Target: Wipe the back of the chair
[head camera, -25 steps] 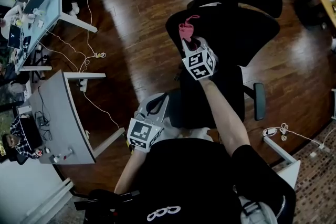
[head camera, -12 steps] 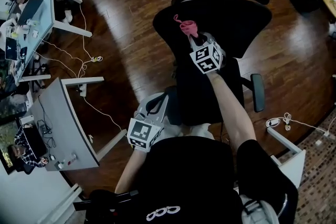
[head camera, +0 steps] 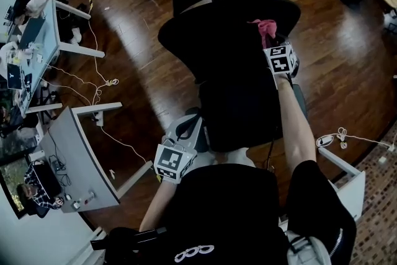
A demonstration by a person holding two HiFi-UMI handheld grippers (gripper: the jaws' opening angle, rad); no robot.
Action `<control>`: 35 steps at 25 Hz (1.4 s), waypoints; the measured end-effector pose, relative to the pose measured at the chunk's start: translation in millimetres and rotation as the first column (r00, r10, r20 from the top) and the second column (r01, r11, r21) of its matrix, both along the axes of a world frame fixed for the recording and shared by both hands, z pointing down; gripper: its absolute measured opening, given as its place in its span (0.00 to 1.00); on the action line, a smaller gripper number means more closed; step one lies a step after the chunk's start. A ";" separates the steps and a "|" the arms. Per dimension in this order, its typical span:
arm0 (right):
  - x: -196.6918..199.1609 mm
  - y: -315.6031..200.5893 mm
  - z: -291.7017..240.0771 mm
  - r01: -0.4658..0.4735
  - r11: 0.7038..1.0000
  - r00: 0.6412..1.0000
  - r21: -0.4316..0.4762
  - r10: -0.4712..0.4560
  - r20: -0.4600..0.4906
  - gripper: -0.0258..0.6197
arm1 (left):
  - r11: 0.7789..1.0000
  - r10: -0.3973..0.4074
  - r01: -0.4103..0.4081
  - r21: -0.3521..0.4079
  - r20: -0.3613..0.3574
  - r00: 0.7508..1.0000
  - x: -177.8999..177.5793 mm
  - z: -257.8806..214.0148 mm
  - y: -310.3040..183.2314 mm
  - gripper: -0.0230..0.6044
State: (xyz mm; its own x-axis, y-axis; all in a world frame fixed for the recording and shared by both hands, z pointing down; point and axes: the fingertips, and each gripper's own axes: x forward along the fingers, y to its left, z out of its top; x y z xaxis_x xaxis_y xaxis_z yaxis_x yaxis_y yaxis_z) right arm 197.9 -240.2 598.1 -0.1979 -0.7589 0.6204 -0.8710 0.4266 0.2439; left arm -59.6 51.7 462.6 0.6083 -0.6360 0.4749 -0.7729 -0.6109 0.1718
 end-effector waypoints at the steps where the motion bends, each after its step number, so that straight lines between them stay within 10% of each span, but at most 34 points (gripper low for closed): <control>1: 16.0 -1.1 1.9 -0.023 1.000 1.000 -0.005 0.023 -0.003 0.16 | 1.000 0.002 -0.002 -0.001 0.000 1.000 5.3 0.3 -0.5 0.02; 8: 94.3 2.8 16.1 -0.189 0.981 0.982 -0.045 0.189 -0.003 0.16 | 1.000 0.005 -0.005 -0.002 0.002 1.000 31.1 -1.4 0.2 0.02; 14: 84.9 8.2 29.9 -0.169 0.983 0.986 -0.066 0.170 0.003 0.16 | 1.000 -0.009 0.009 -0.009 -0.002 1.000 34.3 3.5 3.9 0.02; 25: -87.3 38.6 48.9 0.058 0.994 0.998 -0.095 -0.054 0.045 0.15 | 0.997 -0.071 0.071 -0.021 -0.008 0.997 -13.4 9.9 16.5 0.02; 35: -276.5 78.6 53.2 0.309 0.946 0.949 -0.096 -0.300 0.097 0.15 | 0.990 -0.140 0.140 -0.033 0.006 0.990 -86.0 14.3 31.0 0.02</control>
State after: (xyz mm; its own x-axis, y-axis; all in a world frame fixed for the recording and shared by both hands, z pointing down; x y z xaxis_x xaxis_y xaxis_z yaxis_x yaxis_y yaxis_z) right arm -78.5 -161.7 651.3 -0.4611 -0.5835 0.6685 -0.7101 0.6944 0.1163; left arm -145.6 82.7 476.9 0.5123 -0.6989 0.4990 -0.8512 -0.4905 0.1869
